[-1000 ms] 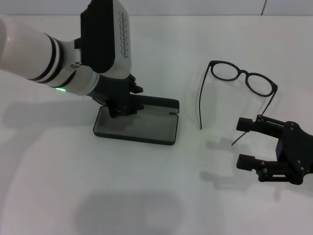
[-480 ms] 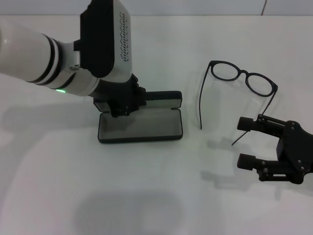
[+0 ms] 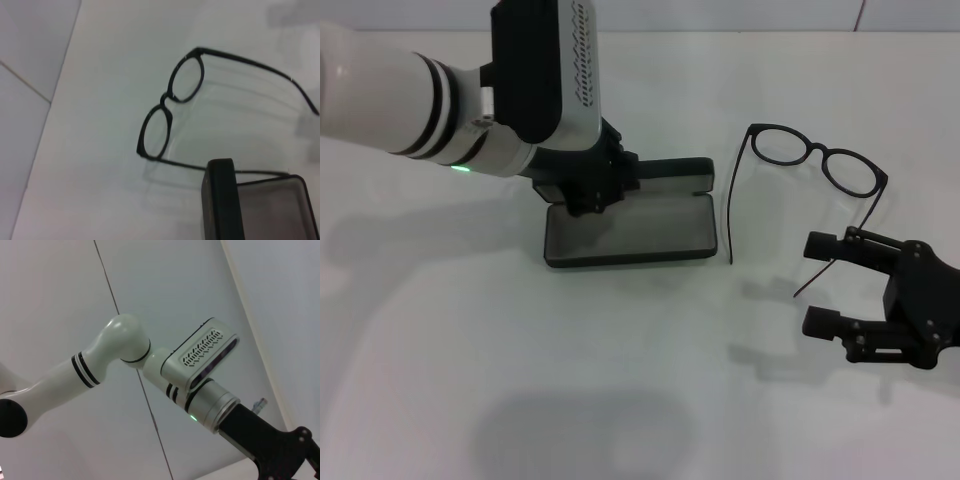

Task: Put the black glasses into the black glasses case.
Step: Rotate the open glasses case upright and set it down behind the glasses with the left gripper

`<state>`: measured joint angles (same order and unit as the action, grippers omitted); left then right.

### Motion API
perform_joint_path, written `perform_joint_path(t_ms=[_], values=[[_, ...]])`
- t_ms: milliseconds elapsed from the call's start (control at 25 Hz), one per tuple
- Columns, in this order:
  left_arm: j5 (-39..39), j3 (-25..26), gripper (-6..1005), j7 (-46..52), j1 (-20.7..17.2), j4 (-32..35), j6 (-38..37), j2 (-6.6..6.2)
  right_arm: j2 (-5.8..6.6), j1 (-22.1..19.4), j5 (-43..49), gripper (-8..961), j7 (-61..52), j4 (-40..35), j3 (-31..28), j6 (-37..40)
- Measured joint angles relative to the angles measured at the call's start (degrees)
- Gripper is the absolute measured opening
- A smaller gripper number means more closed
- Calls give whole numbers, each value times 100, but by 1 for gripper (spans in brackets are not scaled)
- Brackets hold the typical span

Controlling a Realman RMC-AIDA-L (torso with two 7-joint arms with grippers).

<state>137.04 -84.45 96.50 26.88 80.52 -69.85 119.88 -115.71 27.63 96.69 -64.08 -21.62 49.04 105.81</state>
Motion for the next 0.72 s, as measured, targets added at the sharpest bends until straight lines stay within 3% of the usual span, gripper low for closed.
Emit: perform_joint_path(t_ms=[240, 720], values=[[-346, -87, 265, -208, 17, -268, 71, 1, -5, 5, -6, 877, 1, 6, 0, -8], [-327, -320, 314, -241, 27, -429, 315, 1, -13, 6, -11, 875, 1, 18, 11, -8]])
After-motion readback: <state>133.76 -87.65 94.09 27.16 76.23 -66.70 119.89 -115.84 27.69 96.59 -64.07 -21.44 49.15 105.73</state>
